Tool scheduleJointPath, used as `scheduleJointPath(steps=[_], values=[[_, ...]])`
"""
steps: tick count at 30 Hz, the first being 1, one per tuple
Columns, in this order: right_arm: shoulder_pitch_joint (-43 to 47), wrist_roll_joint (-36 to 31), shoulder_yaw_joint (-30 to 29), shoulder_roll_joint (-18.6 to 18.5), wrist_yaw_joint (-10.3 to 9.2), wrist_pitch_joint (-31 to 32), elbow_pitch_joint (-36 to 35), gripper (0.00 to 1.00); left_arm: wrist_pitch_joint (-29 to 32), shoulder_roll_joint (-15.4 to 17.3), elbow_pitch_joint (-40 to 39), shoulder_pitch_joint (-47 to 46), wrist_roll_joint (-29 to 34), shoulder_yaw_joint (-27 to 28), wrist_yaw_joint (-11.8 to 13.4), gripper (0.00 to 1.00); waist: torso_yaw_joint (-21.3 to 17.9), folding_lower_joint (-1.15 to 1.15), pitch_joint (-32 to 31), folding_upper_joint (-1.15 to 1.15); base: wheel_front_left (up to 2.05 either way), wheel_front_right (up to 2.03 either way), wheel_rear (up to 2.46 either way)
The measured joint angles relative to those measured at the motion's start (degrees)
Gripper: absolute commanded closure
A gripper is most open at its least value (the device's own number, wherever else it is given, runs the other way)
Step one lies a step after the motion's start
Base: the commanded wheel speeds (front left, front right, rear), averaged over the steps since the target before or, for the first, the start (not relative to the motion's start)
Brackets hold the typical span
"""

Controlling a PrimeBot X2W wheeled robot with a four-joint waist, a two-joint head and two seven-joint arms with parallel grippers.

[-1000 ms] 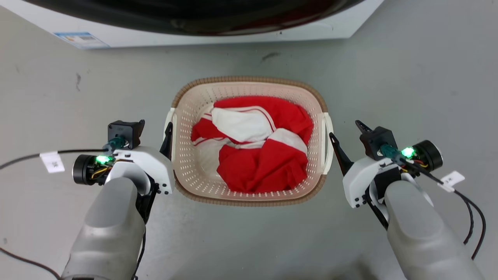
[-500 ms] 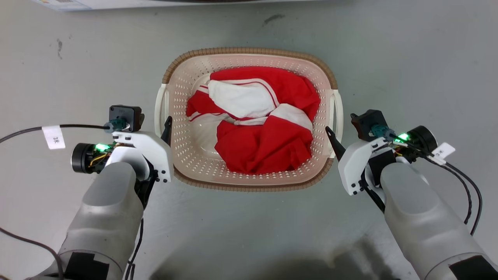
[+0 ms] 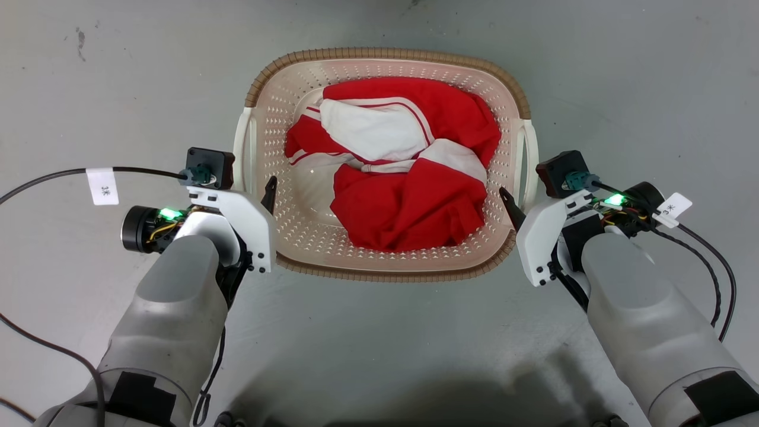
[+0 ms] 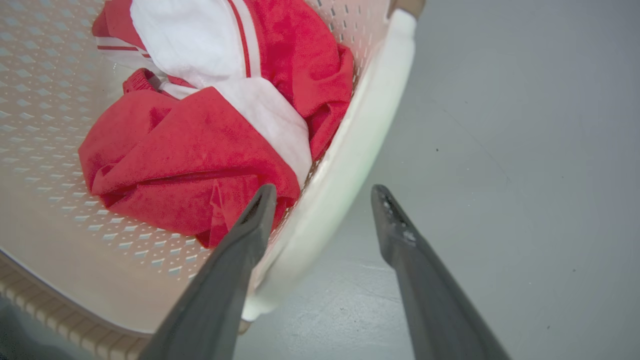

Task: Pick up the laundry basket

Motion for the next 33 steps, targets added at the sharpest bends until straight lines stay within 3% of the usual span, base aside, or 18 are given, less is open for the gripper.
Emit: scheduleJointPath(steps=[1,2,15,33], values=[[0.0,0.2,0.2,0.0,0.00,0.0,0.1,0.78,0.2,0.0,0.1,0.0,-0.2,-0.5,0.0,0.98,0.0,0.00,0.1,0.00,0.00,0.00,0.00],[-0.1,0.6,0.4,0.0,0.00,0.1,0.2,1.00,0.1,0.0,0.1,-0.1,-0.2,-0.9,0.0,1.00,0.1,0.00,0.1,0.00,0.00,0.00,0.00],[-0.3,2.8,2.4,0.1,-0.02,0.9,1.8,1.00,1.4,-0.3,0.4,0.7,-5.0,-5.9,-0.1,1.00,0.4,0.00,-2.6,0.00,0.00,0.00,0.00],[7.2,11.9,10.3,0.0,-0.02,5.7,2.3,1.00,8.0,-0.1,-0.8,8.6,-13.6,-13.8,-0.1,1.00,0.7,-0.01,-16.6,0.00,0.00,0.00,0.00]])
